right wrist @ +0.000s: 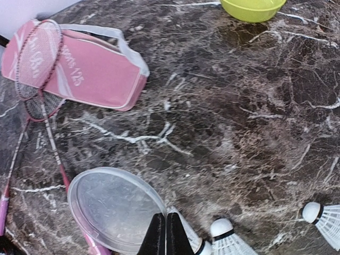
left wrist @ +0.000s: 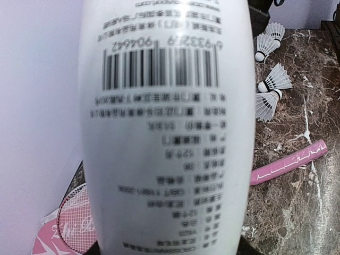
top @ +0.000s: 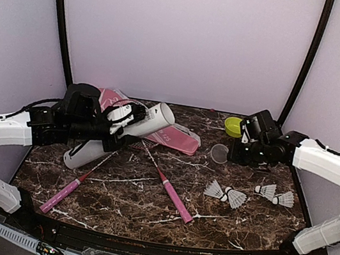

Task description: Pack up the badminton gear

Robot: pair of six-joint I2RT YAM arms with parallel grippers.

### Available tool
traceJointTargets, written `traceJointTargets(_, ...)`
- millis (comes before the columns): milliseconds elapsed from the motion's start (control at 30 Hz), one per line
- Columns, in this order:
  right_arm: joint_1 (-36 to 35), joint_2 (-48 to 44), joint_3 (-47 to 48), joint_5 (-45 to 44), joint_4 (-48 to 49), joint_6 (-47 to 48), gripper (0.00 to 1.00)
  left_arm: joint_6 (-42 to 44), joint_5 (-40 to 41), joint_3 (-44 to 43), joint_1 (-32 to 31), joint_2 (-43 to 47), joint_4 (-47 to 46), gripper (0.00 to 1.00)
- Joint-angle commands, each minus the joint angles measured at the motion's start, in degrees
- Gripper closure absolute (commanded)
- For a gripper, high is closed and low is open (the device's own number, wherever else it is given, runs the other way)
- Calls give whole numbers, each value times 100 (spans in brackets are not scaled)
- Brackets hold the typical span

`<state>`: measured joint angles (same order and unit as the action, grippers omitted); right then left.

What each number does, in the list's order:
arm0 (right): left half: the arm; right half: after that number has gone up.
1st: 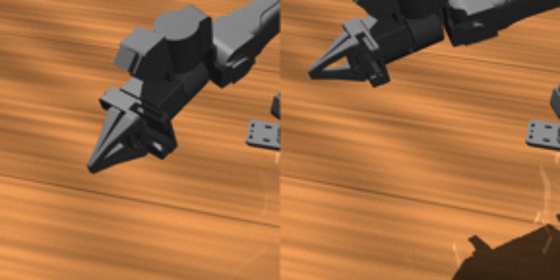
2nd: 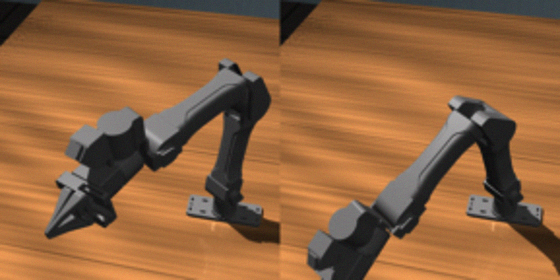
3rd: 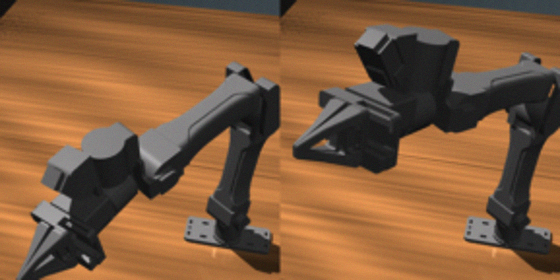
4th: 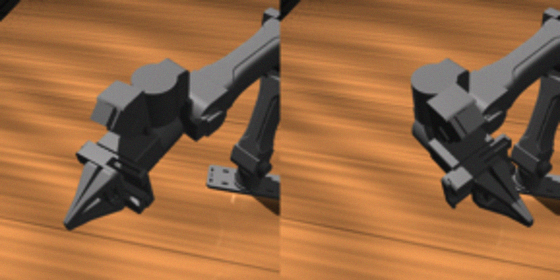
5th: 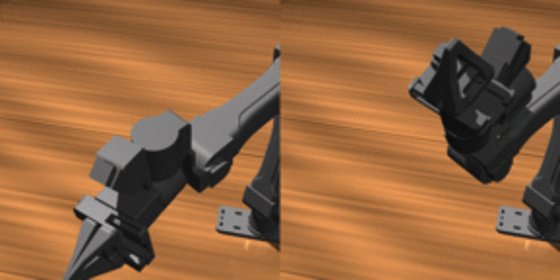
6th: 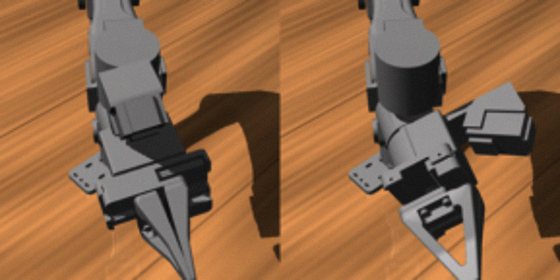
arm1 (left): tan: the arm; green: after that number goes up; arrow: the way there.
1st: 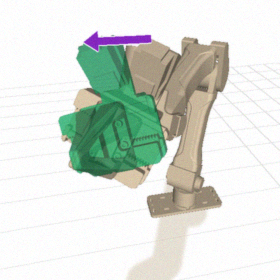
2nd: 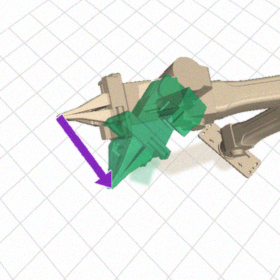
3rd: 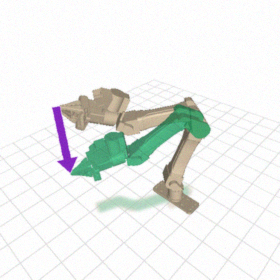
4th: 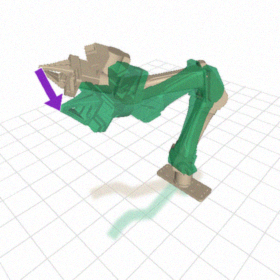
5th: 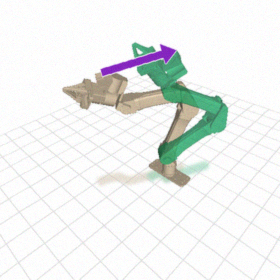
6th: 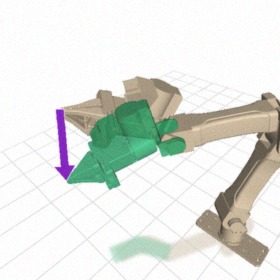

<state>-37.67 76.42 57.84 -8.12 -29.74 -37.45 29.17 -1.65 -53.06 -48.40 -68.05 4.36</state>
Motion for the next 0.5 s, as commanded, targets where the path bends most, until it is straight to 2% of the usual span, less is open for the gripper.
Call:
traceJointTargets(0, 485, 705, 452, 176, 87, 517, 100, -4, -42, 146, 15, 124, -246, 48)
traceJointTargets(267, 1038, 2159, 1064, 323, 134, 804, 100, -15, -157, 106, 15, 117, -157, 48)
traceJointTargets(467, 1177, 2714, 1149, 364, 178, 824, 100, 8, -156, 77, 13, 116, -88, 48)
